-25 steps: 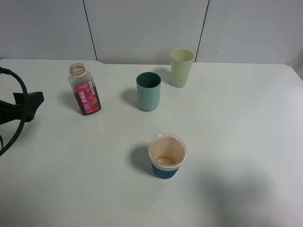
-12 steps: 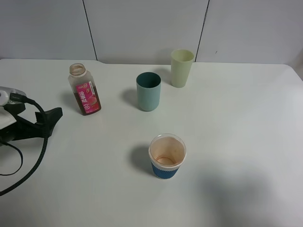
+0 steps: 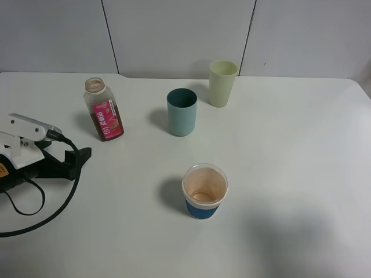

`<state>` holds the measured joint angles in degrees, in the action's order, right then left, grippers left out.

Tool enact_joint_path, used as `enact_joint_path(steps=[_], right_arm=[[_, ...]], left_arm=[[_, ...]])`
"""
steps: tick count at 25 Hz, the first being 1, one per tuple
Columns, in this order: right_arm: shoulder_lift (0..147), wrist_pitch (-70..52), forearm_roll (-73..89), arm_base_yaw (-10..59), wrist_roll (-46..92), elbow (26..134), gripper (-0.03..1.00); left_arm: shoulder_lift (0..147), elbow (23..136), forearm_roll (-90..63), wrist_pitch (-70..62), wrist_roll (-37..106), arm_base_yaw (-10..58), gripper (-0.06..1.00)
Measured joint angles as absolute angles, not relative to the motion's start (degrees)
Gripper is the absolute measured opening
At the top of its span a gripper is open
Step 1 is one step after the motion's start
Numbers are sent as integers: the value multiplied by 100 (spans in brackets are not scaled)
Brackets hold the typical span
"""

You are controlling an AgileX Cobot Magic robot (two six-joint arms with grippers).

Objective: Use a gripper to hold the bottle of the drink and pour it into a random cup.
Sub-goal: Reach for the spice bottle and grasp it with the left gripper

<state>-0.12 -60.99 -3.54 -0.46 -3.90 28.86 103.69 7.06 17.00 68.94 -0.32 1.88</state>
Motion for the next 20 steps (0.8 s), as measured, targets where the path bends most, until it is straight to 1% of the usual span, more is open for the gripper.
enact_joint_path(steps=[5,8,15,20], right_arm=[[-12,-6099,-354,-46,-390,2886,100],[-12,-6099,-354,-46,-390,2886,100],[-12,-6099,-354,-46,-390,2886,100],[-12,-6099,-354,-46,-390,2886,100]], left_arm=[[10382,1163,1990,6924,53,79,89],[10383,1372,2276,6929,65,-195,89],[10442,1656,3337,6929,-38,-1082,89],[10852,2065,4331,6929,-702,-1314,88]])
